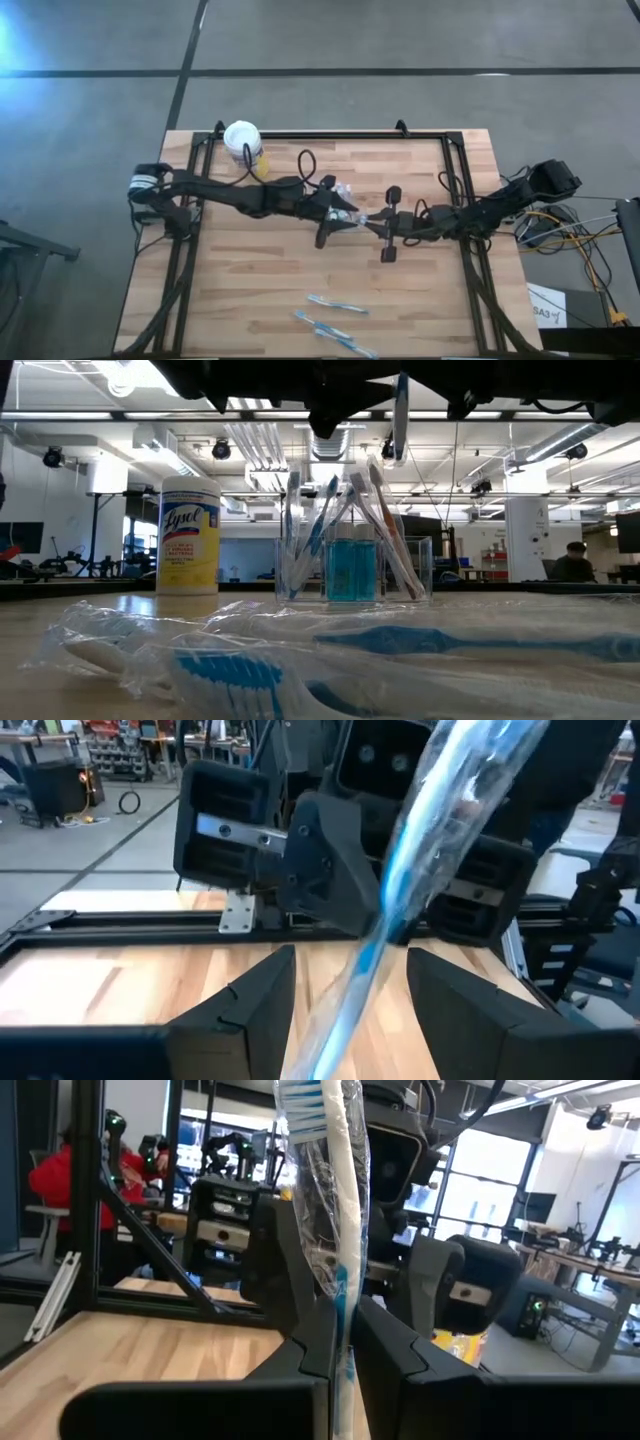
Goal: Pick & Place toothbrushing station
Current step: Put the blue toothbrush into the left compartment of the transparent organizer
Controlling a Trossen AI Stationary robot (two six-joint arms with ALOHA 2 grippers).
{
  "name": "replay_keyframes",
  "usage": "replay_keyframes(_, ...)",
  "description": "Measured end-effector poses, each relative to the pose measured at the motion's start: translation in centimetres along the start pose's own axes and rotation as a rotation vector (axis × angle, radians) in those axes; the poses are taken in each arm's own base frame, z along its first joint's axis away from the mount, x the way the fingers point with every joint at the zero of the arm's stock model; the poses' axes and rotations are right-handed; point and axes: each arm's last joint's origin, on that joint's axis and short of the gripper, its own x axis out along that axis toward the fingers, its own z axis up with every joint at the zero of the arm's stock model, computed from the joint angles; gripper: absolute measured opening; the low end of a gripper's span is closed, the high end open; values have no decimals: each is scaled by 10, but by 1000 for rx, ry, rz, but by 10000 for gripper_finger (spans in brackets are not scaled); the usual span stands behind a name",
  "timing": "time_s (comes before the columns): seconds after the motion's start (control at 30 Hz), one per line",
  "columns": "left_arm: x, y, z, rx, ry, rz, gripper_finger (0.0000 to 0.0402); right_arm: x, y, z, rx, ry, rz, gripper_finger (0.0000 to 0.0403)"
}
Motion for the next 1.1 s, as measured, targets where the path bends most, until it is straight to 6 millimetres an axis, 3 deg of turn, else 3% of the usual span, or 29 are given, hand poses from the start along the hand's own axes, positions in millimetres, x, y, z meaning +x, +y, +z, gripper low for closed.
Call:
replay_keyframes(0.5,8,-1,-2,16,10,-39,180,0,0,0,2,1,-3,18)
replay_keyframes(1.1,8,-1,-1,62,-1,-45,39,1,-3,-1,16,3,-14,18)
